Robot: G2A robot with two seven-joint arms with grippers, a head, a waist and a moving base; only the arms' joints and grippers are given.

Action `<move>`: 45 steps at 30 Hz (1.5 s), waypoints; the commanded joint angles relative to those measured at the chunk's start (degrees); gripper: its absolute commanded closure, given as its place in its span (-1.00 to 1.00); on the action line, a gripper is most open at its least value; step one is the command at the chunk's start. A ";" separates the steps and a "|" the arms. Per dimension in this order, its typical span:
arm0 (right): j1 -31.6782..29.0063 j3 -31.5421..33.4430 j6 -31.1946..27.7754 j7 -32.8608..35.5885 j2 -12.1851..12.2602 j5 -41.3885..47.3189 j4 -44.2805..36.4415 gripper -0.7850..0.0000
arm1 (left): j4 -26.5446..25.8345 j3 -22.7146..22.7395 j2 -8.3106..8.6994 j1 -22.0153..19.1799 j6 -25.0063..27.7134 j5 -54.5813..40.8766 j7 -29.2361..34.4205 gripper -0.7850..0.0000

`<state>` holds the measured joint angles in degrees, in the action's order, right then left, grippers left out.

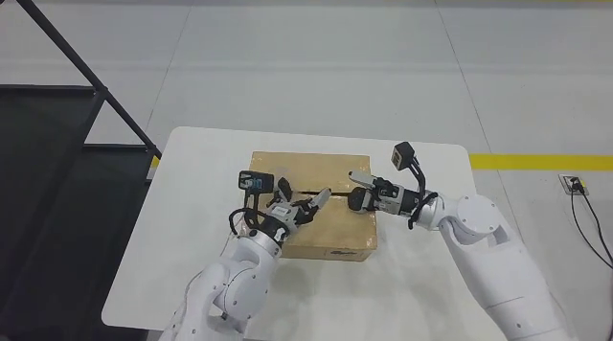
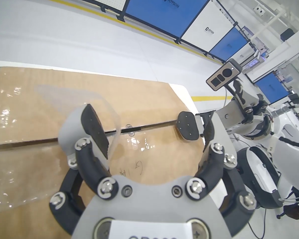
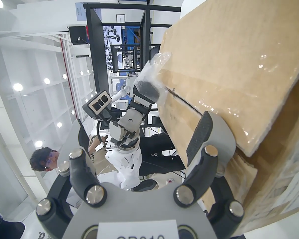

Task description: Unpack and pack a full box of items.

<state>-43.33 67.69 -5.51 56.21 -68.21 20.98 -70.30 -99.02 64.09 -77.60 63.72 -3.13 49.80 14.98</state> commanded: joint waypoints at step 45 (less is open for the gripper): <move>-3.94 3.03 2.11 -2.42 2.03 -5.34 -14.15 -1.00 | -9.96 36.63 1.99 7.21 6.50 -40.92 15.11 -1.00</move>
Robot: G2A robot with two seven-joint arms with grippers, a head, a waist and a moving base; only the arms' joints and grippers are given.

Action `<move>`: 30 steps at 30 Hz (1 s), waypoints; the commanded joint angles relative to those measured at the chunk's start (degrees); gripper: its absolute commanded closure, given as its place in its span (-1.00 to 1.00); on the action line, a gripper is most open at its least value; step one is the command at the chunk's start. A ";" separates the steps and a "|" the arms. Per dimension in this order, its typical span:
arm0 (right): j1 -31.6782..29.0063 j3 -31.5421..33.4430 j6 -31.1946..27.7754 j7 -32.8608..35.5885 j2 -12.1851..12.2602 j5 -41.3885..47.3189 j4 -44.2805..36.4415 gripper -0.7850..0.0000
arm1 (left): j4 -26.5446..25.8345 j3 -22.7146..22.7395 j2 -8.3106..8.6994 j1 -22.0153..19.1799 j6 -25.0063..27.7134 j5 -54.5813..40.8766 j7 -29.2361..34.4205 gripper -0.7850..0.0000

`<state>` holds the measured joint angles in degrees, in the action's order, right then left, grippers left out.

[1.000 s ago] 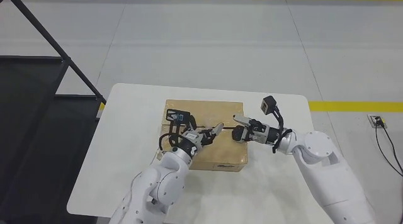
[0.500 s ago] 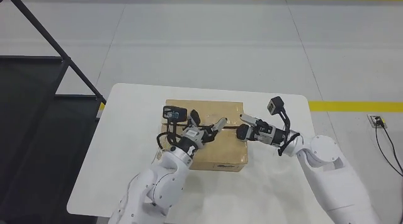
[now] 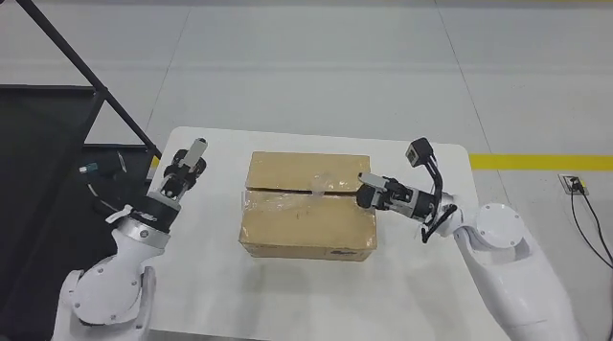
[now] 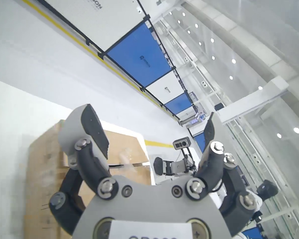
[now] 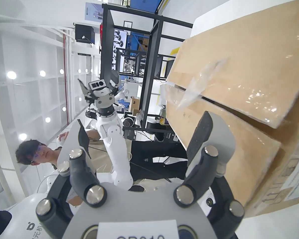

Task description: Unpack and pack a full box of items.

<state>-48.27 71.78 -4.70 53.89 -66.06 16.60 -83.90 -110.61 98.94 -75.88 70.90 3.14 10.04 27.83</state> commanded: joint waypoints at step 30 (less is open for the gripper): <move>11.32 -23.43 18.21 -24.98 -6.49 -28.81 -8.47 -1.00 | 11.87 -2.57 1.99 0.08 5.36 -0.10 3.07 -1.00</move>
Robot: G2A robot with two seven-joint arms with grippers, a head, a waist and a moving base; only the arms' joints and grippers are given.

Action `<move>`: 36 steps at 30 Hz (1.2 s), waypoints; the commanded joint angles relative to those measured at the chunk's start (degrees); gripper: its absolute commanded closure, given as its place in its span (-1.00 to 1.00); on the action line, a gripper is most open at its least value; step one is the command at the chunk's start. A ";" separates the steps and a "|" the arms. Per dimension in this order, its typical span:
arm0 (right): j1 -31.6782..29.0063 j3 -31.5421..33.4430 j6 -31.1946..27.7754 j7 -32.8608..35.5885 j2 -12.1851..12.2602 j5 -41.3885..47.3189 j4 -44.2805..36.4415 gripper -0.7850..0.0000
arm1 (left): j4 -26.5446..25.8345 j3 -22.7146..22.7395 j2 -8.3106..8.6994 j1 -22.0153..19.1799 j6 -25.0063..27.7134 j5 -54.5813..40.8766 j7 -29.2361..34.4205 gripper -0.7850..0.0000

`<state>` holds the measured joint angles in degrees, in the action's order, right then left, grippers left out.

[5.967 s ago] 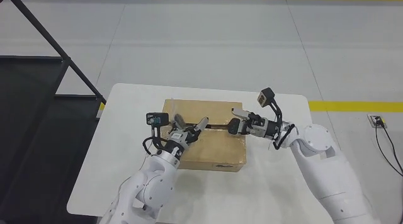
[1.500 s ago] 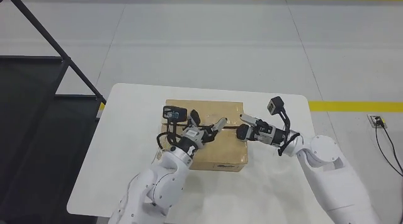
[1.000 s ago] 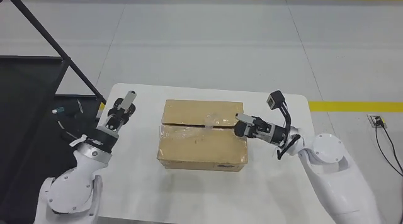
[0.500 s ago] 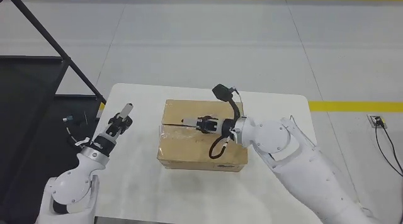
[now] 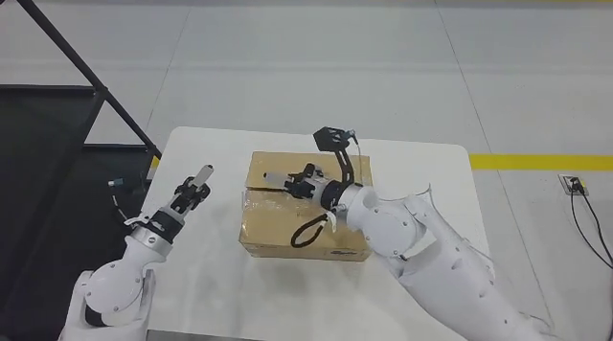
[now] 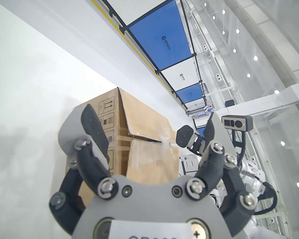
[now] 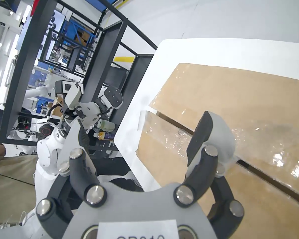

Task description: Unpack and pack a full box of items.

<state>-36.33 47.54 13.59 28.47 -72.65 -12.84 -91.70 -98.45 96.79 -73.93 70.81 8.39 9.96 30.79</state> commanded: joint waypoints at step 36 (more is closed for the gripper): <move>-0.93 -2.92 16.49 6.61 -2.53 -20.91 -1.76 -1.00 | 6.52 -11.01 0.61 -5.48 -1.64 -2.17 1.01 -1.00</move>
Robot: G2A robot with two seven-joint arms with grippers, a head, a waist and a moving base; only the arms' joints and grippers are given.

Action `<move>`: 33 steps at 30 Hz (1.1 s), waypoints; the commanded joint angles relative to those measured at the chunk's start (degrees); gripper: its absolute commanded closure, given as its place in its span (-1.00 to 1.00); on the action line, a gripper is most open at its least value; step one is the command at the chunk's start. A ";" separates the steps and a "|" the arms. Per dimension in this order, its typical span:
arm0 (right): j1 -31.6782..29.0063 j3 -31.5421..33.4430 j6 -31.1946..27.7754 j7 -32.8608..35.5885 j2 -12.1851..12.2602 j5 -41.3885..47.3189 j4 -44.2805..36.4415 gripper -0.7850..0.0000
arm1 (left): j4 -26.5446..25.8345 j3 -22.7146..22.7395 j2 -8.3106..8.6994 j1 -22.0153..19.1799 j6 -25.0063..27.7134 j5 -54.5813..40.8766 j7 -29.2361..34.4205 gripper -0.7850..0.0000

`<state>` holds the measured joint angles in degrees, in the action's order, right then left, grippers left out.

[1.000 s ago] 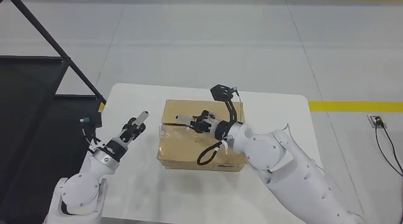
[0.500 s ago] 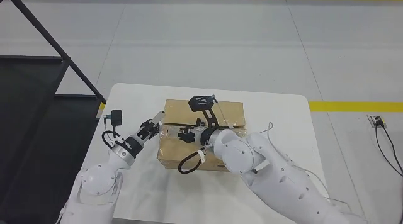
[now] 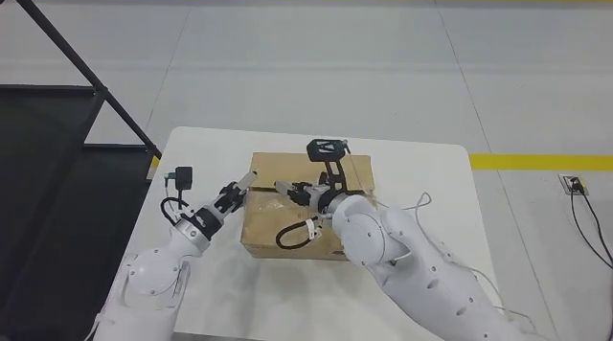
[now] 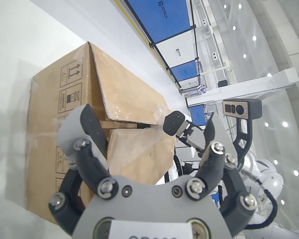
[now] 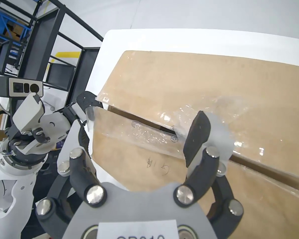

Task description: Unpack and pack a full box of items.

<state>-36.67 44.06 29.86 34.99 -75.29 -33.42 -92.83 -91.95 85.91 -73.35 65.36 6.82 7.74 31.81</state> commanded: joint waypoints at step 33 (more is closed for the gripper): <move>-10.72 9.78 -9.50 -1.19 2.03 -10.38 -11.59 -1.00 | -2.83 2.92 1.75 -1.13 -3.54 -13.21 8.48 -1.00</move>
<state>-48.03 54.90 19.96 32.30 -73.38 -38.31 -104.17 -96.19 89.39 -71.69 65.63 4.17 -5.13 38.24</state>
